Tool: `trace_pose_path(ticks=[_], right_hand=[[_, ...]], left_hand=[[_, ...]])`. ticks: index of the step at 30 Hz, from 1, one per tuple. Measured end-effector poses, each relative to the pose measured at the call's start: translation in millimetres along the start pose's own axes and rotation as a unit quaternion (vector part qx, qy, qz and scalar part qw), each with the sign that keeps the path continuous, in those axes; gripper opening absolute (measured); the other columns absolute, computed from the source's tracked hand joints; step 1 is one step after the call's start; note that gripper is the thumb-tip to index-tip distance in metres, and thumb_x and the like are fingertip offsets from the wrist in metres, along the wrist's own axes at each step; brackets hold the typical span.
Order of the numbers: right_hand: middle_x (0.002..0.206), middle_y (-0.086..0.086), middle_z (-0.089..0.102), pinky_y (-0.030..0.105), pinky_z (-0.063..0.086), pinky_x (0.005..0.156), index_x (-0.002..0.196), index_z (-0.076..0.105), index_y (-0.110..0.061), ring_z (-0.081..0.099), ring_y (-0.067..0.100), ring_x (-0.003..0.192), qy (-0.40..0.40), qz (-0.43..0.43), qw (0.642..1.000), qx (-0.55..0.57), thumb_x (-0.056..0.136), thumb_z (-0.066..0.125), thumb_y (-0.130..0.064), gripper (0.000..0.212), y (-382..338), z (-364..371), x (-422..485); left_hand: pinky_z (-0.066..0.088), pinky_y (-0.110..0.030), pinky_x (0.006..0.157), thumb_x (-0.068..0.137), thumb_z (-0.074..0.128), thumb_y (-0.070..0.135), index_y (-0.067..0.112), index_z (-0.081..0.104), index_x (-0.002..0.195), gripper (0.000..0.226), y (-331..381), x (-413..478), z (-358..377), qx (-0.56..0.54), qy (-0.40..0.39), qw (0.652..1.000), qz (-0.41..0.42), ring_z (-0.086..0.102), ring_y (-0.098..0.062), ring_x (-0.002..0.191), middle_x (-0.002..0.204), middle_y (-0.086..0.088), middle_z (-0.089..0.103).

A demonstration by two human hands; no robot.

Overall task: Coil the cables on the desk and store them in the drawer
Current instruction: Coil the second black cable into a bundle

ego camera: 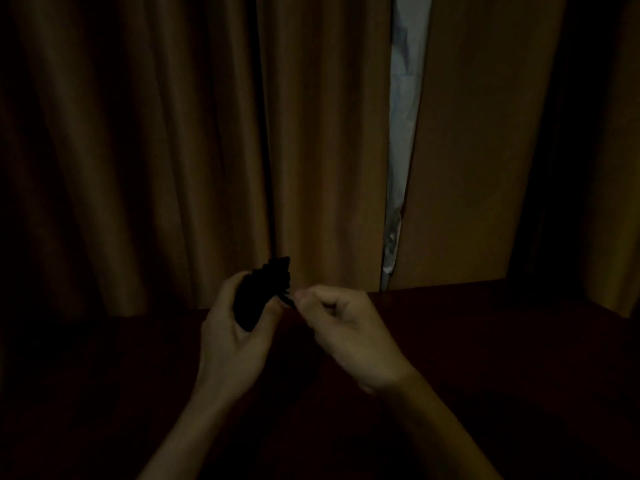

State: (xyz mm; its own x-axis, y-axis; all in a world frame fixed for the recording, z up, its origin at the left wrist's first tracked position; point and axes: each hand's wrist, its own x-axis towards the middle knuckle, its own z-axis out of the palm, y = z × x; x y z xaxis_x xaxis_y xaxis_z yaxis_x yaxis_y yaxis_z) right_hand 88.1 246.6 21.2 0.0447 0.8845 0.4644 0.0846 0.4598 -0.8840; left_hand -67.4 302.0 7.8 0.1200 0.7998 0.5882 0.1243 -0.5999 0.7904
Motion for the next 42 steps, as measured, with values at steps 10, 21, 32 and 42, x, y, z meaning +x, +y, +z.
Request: trace_pose_path(ticks=[10,21,32,42], right_hand=[[0.084,0.004,0.063,0.011,0.045,0.060,0.121,0.064,-0.006,0.059,0.003,0.066,-0.061,0.016,0.995,0.078,0.091,0.066,-0.031,0.039,-8.1,-13.5,-6.2],[0.098,0.019,0.074,0.042,0.059,0.075,0.102,0.067,0.002,0.074,0.031,0.092,0.106,0.015,0.994,-0.003,0.075,0.083,-0.049,0.060,-6.1,-9.1,-4.5],[0.062,-0.009,0.060,0.029,0.049,0.056,0.071,0.056,-0.009,0.062,0.005,0.062,0.099,-0.011,0.985,-0.138,0.075,0.069,-0.068,0.061,-13.3,-6.4,-4.8],[0.059,-0.006,0.056,0.019,0.038,0.049,0.075,0.051,0.000,0.051,0.003,0.055,0.026,-0.041,0.998,-0.035,0.076,0.077,-0.049,0.055,-7.7,-21.8,-7.0]], left_hand=[[0.037,-0.020,0.039,0.067,0.084,0.063,0.014,0.068,0.128,0.080,17.3,0.1,-8.0,-0.425,-0.281,0.819,-0.264,0.050,-0.014,0.047,0.092,-0.022,0.065],[0.054,-0.017,0.077,0.102,0.053,0.038,0.034,0.064,0.120,0.022,30.0,-6.4,7.7,-0.092,-0.109,0.989,-0.039,0.069,-0.002,0.100,0.109,0.018,0.072],[0.054,-0.016,0.084,0.086,0.061,0.053,0.046,0.045,0.133,0.051,10.0,-18.1,18.5,0.043,-0.117,0.989,0.078,0.064,0.007,0.107,0.121,0.025,0.066],[0.038,-0.022,0.039,0.069,0.063,0.084,0.021,0.074,0.111,0.076,27.1,-11.9,11.8,-0.284,-0.283,0.901,-0.165,0.057,-0.024,0.055,0.086,-0.026,0.064]])
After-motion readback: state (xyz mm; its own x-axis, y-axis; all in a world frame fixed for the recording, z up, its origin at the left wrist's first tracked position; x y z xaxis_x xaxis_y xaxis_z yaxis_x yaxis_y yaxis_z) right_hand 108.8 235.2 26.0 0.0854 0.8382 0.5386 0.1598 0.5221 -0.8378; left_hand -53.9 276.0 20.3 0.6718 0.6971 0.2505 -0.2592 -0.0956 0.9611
